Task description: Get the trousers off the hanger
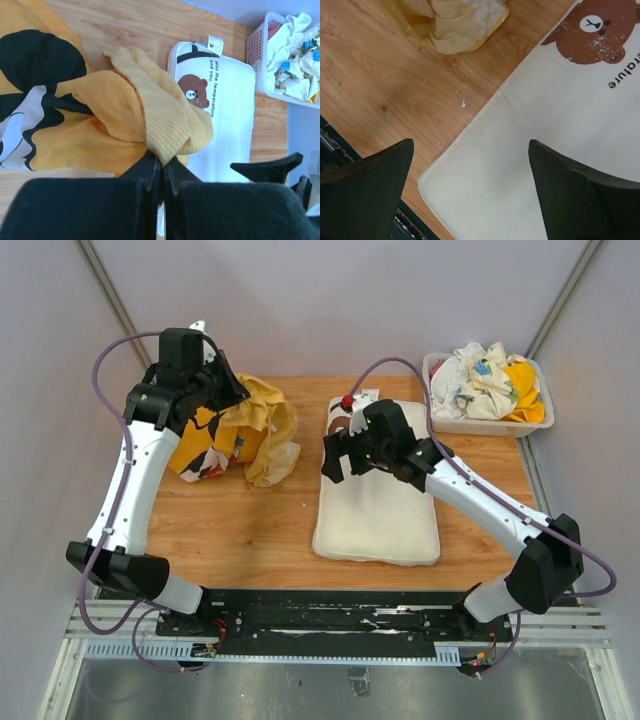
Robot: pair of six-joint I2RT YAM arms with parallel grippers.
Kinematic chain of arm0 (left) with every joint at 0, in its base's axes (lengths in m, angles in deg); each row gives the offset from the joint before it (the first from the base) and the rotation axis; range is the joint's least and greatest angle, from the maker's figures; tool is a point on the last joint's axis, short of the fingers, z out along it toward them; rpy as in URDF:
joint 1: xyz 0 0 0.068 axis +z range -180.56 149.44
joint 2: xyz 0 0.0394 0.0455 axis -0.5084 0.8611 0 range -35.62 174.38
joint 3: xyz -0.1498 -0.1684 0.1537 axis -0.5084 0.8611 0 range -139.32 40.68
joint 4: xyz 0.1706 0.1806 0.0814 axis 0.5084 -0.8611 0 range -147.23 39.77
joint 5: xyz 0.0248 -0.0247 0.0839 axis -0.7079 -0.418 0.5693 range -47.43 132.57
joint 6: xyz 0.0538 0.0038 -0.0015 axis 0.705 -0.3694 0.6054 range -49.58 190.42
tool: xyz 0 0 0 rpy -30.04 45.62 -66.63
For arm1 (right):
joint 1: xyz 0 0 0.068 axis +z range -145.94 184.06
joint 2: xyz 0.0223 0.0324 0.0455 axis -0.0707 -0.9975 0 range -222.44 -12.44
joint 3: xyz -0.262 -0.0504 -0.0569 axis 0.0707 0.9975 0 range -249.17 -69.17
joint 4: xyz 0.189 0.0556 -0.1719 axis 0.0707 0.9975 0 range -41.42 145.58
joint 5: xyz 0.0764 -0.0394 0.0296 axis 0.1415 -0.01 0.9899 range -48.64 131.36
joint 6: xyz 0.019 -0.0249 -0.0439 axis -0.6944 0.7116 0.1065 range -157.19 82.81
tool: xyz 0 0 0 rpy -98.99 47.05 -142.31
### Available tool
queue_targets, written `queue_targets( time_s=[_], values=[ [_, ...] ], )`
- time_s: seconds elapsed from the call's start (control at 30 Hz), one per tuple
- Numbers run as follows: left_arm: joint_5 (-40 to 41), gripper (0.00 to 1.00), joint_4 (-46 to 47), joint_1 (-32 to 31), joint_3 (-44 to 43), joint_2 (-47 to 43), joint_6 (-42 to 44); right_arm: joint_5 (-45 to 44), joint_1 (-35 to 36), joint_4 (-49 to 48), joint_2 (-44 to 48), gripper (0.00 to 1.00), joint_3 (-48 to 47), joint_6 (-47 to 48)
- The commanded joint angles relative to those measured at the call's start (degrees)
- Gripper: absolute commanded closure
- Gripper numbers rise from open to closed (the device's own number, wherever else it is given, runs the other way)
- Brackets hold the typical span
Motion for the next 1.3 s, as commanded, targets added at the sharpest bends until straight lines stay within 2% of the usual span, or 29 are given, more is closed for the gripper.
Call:
queue_targets(
  time_s=[0.0,0.23,0.4,0.6,0.7,0.83,1.2,1.23,1.27],
  values=[
    [-0.68,1.0,2.69,-0.47,1.92,-5.28,3.5,5.07,0.94,-3.26,-3.67,0.02,-5.48,-1.56],
    [-5.68,0.98,6.76,-0.45,9.43,-12.78,6.16,11.4,0.94,-7.09,-10.14,0.01,-10.1,-5.7],
    [-7.57,0.86,7.83,-0.47,13.41,-16.31,7.24,11.25,0.96,-7.66,-14.38,0.01,-14.55,-5.07],
    [-6.71,0.85,7.97,-0.47,13.42,-18.43,6.89,10.68,0.89,-7.48,-19.83,0.02,-17.85,-4.82],
    [-7.14,0.87,8.42,-0.48,12.15,-18.39,6.36,9.88,0.93,-7.23,-21.69,0.02,-17.85,-3.88],
    [-5.38,0.99,7.86,-0.47,10.15,-17.59,6.23,9.07,0.93,-6.87,-23.59,0.02,-17.29,-2.85],
    [-9.71,0.99,9.99,-0.45,9.49,-17.8,6.12,6.52,0.98,-7.4,-29.73,0.0,-22.54,-1.82],
    [-10.07,0.98,10.1,-0.45,9.42,-17.84,6.17,5.9,1.01,-7.56,-30.31,0.02,-23.44,-1.7],
    [-9.66,0.97,10.07,-0.47,9.3,-18.01,6.18,5.69,1.02,-7.43,-31.71,0.1,-24.57,-1.32]
  ],
)
